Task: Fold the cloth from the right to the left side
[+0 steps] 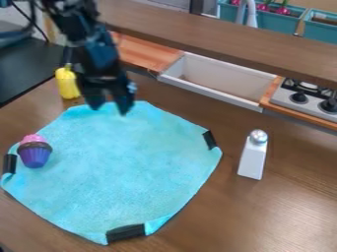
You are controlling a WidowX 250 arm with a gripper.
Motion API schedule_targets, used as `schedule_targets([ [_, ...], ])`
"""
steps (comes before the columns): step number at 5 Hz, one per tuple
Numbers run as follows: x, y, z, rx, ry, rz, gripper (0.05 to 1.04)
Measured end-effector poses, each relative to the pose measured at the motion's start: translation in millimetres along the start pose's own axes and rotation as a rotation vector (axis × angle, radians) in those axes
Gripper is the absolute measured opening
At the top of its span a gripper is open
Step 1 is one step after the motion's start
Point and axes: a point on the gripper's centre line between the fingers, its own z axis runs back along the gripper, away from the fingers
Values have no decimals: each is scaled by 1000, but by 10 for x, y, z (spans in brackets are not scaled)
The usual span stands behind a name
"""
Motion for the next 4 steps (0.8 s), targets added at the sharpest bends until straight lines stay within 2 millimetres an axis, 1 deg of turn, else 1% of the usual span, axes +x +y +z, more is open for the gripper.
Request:
schedule_targets([
  [1,125,-279,-118,14,-38,40,999],
  [2,217,-500,-319,24,-61,62,999],
  [4,522,-783,-613,57,-114,65,999],
])
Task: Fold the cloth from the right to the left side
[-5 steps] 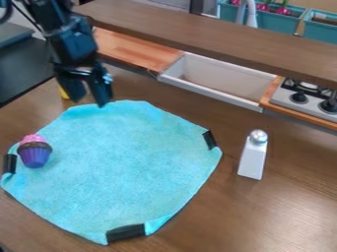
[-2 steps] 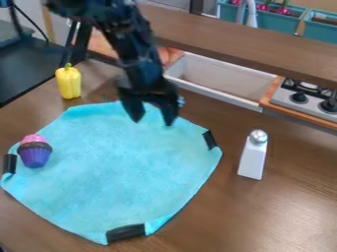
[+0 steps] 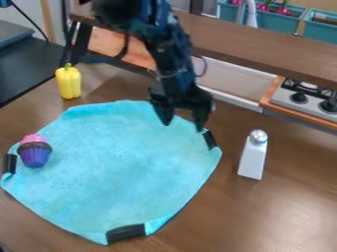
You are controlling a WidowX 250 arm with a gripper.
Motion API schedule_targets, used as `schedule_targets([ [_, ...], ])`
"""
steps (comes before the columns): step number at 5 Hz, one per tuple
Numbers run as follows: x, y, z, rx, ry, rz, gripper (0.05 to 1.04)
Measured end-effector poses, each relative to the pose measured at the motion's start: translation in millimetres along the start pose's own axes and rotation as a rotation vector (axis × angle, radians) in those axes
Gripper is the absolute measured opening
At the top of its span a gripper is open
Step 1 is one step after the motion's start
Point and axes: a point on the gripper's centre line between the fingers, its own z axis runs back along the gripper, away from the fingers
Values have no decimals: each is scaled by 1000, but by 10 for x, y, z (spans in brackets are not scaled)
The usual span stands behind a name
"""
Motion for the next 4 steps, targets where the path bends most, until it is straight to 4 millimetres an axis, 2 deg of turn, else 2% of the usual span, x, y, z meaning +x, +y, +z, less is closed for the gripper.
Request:
schedule_targets([
  [1,38,-111,-193,31,-32,-11,999],
  [2,148,-173,-248,39,-112,-20,999],
  [4,239,-132,-468,82,-235,-14,999],
])
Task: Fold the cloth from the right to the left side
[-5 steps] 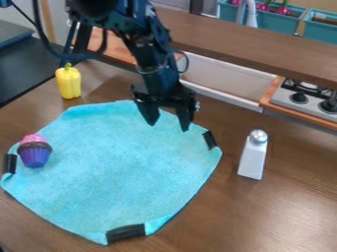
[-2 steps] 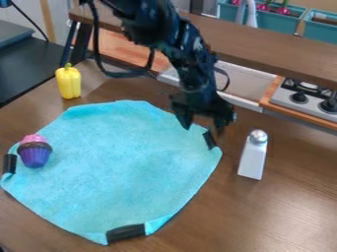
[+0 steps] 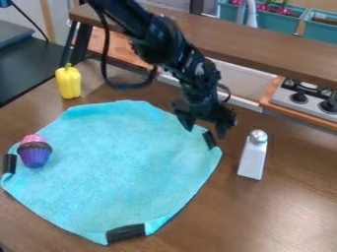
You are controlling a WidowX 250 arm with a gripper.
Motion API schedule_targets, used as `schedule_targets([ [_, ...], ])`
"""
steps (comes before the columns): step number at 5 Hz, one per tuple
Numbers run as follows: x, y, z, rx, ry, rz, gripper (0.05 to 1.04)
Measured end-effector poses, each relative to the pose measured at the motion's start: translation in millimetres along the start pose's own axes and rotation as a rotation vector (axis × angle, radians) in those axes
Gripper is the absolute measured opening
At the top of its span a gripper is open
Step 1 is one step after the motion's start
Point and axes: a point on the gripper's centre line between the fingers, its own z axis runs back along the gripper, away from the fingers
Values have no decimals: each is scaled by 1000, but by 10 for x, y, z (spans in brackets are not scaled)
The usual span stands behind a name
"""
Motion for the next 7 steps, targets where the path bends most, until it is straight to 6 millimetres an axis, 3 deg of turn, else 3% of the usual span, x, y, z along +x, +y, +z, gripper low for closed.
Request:
schedule_targets([
  [3,-152,27,-198,25,-62,32,999],
  [5,-142,-132,-190,0,-81,14,954],
  [7,-214,-98,-271,14,-84,-1,396],
])
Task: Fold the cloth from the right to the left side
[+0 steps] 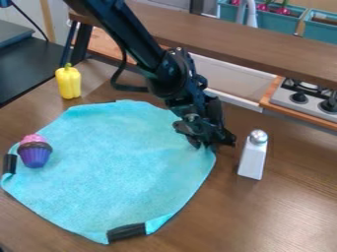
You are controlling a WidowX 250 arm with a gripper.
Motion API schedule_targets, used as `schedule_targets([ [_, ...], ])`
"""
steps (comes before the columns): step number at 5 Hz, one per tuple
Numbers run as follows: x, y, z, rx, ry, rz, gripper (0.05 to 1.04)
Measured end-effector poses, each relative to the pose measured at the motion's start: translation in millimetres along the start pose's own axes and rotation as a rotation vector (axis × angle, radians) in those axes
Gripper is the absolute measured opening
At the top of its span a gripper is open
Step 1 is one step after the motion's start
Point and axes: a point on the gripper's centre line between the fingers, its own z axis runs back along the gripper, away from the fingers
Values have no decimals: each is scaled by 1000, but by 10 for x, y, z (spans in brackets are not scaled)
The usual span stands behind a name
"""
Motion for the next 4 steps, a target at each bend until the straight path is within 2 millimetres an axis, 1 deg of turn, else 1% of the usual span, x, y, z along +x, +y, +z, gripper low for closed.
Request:
schedule_targets([
  [1,-65,45,-1,-2,8,-4,186],
  [2,-77,111,62,-14,22,-26,73],
  [3,-28,159,263,-48,15,-137,49],
  [4,121,323,571,-98,-28,-22,49],
])
